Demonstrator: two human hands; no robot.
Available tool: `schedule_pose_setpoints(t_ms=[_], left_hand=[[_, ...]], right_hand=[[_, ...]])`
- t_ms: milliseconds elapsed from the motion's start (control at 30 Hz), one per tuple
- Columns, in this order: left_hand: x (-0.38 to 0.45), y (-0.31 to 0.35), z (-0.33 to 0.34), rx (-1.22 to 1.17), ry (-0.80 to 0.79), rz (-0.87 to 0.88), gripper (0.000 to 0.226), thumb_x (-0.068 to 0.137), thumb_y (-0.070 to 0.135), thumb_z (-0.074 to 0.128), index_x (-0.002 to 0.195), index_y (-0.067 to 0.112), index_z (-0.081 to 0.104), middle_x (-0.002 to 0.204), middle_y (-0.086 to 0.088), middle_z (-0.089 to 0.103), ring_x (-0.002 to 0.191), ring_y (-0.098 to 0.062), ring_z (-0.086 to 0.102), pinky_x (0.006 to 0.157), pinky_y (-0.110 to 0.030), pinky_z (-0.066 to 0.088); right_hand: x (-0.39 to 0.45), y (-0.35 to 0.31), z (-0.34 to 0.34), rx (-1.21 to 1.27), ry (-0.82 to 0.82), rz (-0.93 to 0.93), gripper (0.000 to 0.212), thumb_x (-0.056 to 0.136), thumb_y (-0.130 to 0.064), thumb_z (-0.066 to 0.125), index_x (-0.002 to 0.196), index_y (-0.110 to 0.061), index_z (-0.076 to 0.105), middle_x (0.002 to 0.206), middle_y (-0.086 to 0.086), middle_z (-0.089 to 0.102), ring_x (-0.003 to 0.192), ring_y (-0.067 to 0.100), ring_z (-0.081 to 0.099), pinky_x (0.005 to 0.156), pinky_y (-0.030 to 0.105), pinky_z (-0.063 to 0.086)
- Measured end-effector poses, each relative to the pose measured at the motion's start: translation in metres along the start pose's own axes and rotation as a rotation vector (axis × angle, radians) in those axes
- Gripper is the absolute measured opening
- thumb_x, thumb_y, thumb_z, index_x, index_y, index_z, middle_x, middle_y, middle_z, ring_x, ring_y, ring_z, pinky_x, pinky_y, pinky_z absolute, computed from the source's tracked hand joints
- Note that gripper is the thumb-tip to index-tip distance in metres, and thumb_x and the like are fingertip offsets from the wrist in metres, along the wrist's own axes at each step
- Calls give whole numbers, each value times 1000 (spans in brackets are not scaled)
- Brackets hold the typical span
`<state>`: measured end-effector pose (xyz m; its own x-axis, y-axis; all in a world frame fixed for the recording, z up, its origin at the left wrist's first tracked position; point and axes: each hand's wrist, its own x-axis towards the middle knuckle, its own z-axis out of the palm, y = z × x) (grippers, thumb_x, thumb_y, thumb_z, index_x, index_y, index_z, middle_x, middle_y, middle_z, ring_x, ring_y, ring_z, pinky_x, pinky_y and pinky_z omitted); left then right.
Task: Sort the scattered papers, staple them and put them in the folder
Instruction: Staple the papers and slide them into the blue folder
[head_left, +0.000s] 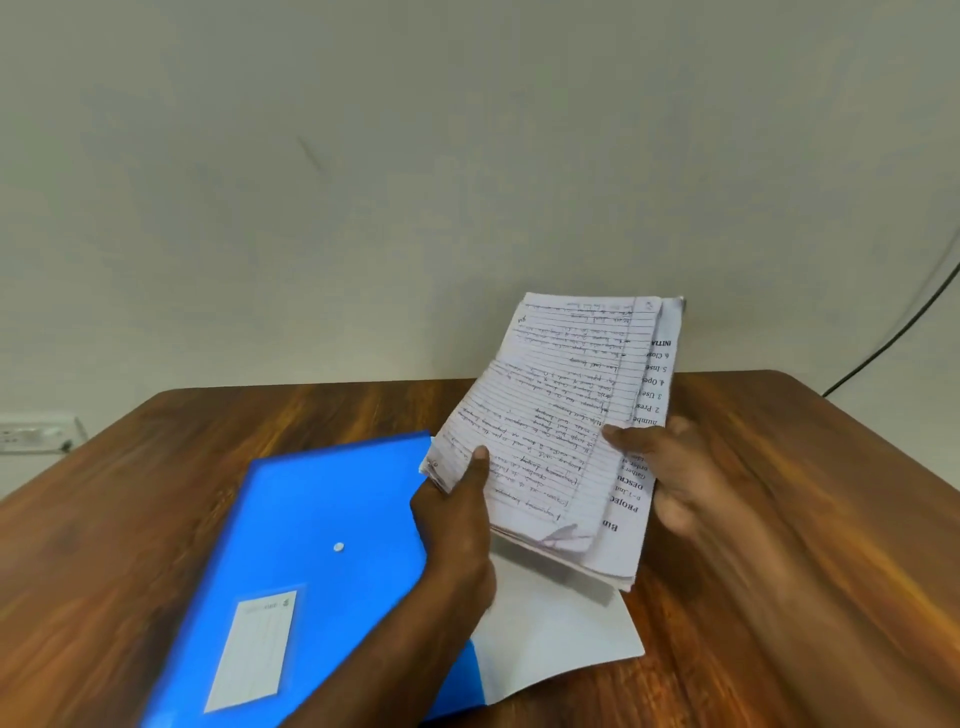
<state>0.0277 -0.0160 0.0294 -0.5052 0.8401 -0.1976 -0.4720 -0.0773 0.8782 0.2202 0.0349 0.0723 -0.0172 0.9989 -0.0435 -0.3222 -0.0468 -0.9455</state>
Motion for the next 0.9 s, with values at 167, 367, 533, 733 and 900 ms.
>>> schedule_pose_setpoints(t_ms=[167,367,533,733,900], left_hand=[[-4,30,-35,338,-222,96,28,99,41,69,109,15,76,95,-7,82,78,-24,80,60,-36,61],[9,35,-78,1423,0,523,63,85,77,64,129,31,61,98,7,76,102,-23,71,82,-37,56],[-1,33,-71,1696,29,453,76,80,72,70,126,18,42,118,-2,66,110,-30,66,75,-37,44],[5,35,-73,1629,-17,403,50,88,53,66,115,17,43,103,-2,63,95,-27,62,72,-33,43],[2,38,-72,1562,-109,484,33,91,29,66,118,18,50,106,-5,66,99,-28,62,71,-33,39]], right_hand=[[2,-14,-19,-62,-35,61,32,87,17,64,117,6,66,115,26,74,104,43,73,83,59,60],[6,-23,-38,-168,-94,172,48,82,15,68,129,7,61,118,28,72,108,46,71,102,65,49],[4,-21,-38,-255,-188,249,43,86,17,64,128,5,61,118,29,72,109,47,70,94,65,55],[5,-8,-35,-325,-243,299,45,84,16,66,128,9,60,119,30,71,110,49,69,103,70,46],[5,-2,-35,-337,-288,343,42,85,17,65,126,9,60,119,32,70,107,49,71,86,64,58]])
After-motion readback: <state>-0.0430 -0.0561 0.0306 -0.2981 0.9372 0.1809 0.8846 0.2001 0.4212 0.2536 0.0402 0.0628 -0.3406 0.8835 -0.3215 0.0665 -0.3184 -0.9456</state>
